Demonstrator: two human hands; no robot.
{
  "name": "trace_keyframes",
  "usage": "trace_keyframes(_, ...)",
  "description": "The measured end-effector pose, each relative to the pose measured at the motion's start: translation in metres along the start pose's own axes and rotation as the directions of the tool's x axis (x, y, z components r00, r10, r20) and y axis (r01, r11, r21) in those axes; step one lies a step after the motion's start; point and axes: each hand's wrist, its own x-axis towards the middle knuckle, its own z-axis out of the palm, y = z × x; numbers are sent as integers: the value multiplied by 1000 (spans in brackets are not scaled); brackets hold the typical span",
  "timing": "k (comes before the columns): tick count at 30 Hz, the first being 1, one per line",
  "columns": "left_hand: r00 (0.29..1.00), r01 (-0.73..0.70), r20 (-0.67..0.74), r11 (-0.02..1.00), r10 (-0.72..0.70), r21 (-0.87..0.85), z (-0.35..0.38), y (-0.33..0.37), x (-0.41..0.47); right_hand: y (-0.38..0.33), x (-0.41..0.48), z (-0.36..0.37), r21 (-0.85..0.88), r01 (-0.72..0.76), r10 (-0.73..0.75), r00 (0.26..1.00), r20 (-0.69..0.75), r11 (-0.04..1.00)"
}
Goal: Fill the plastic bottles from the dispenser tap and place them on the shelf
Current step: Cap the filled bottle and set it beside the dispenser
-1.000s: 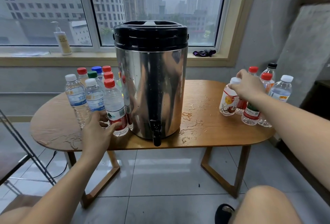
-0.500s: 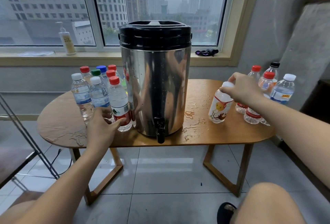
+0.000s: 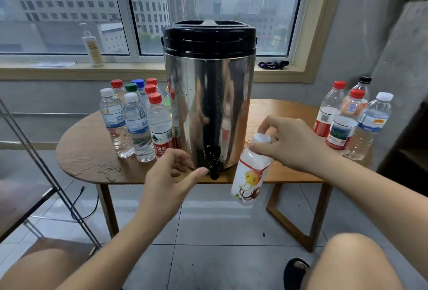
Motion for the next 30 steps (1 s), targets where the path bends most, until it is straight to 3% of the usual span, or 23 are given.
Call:
trace_keyframes(4, 993, -71, 104, 996, 65, 61, 17, 1, -24, -10, -20, 25, 70, 9, -14, 997, 76, 998)
trace_keyframes(12, 937, -1, 347, 990, -48, 138, 37, -11, -49, -20, -46, 86, 223, 43, -77, 986, 148, 974)
trace_keyframes(18, 938, 24, 335, 984, -83, 176, 39, -20, -58, -16, -55, 126, 421, -7, -54, 990, 133, 907)
trace_keyframes(23, 923, 138, 346, 985, -166, 105, 30, -26, -56, 2, -66, 156, 568, -49, 56, 998, 6, 822)
trace_keyframes(30, 888, 319, 367, 946, -279, -53, 22, -33, -50, 8, -76, 174, 637, -247, -26, 922, 387, 731)
